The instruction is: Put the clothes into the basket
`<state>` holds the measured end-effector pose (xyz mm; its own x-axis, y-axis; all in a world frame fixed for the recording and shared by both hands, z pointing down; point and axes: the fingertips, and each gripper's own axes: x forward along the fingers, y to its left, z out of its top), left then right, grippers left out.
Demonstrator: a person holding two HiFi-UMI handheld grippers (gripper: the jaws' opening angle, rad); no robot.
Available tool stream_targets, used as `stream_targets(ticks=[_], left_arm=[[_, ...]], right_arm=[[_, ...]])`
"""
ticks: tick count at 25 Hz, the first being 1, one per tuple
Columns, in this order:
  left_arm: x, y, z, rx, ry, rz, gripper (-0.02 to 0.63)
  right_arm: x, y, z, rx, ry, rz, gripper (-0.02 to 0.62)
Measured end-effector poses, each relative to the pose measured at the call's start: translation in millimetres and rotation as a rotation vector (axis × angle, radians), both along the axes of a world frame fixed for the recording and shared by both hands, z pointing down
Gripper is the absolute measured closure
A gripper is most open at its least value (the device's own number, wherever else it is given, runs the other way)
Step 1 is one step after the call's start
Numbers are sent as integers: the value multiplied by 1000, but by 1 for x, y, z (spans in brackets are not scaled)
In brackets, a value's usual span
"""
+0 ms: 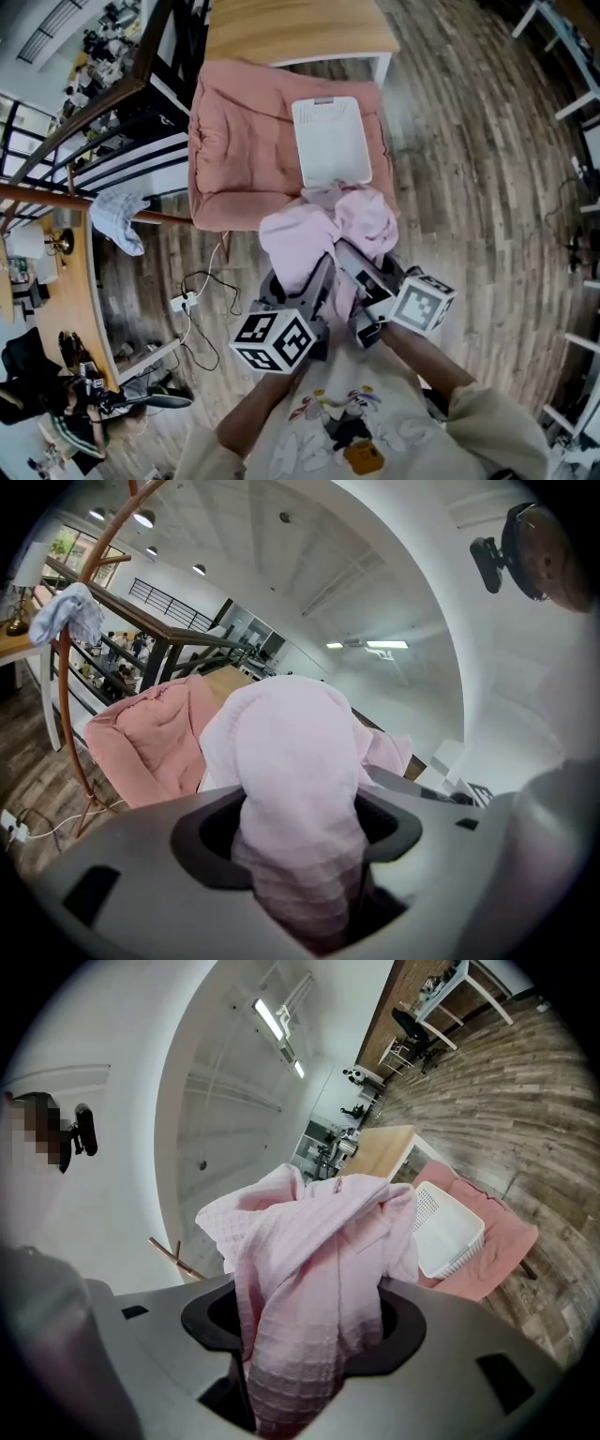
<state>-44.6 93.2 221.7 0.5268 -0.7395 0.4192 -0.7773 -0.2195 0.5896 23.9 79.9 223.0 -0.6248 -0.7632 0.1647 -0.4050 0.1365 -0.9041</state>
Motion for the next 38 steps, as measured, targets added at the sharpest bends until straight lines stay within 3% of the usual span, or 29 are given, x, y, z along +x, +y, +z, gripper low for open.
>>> stream_targets(ticks=[10, 26, 38], left_arm=[[4, -16, 9, -10, 2, 38, 317], [35, -99, 21, -21, -56, 100, 328], [35, -86, 19, -9, -60, 85, 331]], right_arm=[[6, -12, 8, 0, 51, 44, 324], [37, -90, 16, 21, 184, 121, 341], [36, -79, 13, 47, 182, 96, 347]])
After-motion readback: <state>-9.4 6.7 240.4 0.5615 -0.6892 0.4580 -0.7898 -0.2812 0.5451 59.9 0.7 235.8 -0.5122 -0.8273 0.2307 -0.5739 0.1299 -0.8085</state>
